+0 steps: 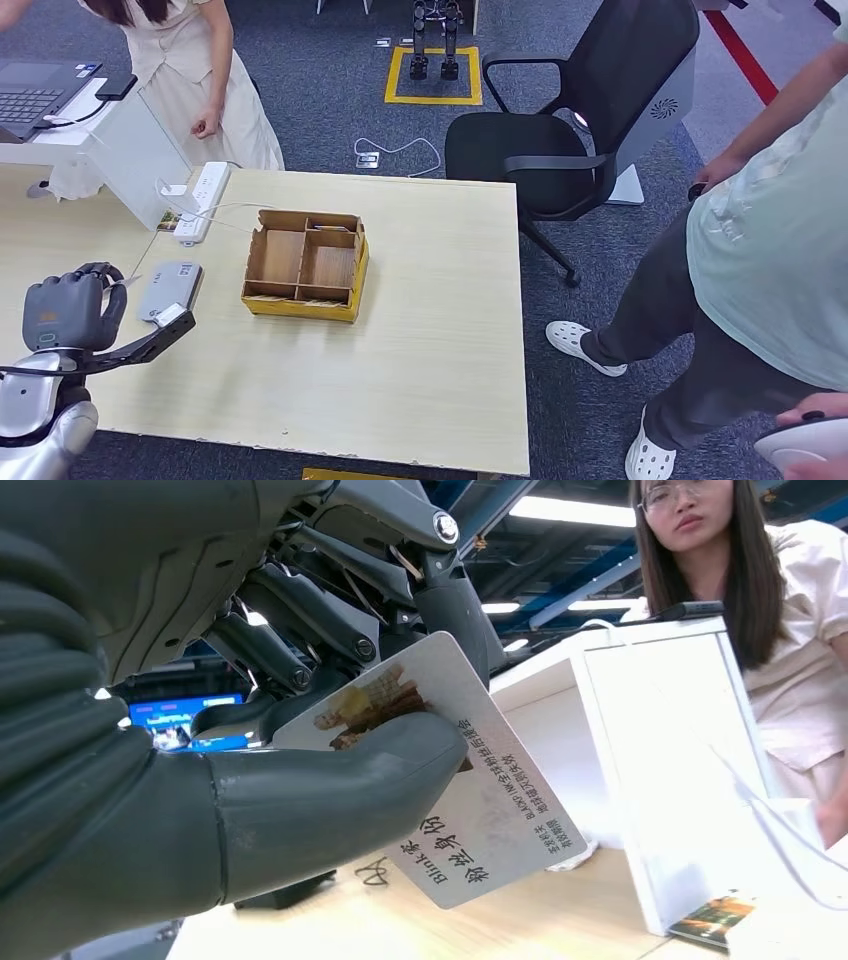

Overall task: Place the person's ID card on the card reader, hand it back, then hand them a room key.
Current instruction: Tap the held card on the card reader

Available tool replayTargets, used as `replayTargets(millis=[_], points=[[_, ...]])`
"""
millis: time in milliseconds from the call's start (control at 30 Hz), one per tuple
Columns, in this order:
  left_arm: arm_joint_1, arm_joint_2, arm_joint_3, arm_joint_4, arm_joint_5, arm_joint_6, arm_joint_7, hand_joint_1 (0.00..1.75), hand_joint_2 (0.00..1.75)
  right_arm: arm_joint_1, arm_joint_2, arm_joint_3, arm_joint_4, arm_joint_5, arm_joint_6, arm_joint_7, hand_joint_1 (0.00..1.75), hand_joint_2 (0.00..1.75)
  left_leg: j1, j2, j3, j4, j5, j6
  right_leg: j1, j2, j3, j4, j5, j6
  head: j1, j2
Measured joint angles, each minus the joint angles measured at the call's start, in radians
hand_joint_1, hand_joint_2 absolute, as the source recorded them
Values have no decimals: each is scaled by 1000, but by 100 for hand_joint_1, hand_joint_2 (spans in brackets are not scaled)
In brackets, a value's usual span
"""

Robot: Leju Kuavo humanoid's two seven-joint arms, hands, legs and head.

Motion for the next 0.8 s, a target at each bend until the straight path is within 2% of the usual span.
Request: replayTargets(millis=[800], points=[[-27, -112, -13, 63, -9, 40, 0, 175, 175, -9, 1, 0, 5, 9, 0, 1, 0, 175, 0, 0, 0, 0, 0, 0, 0, 0, 0, 0, 0, 0, 0, 0]])
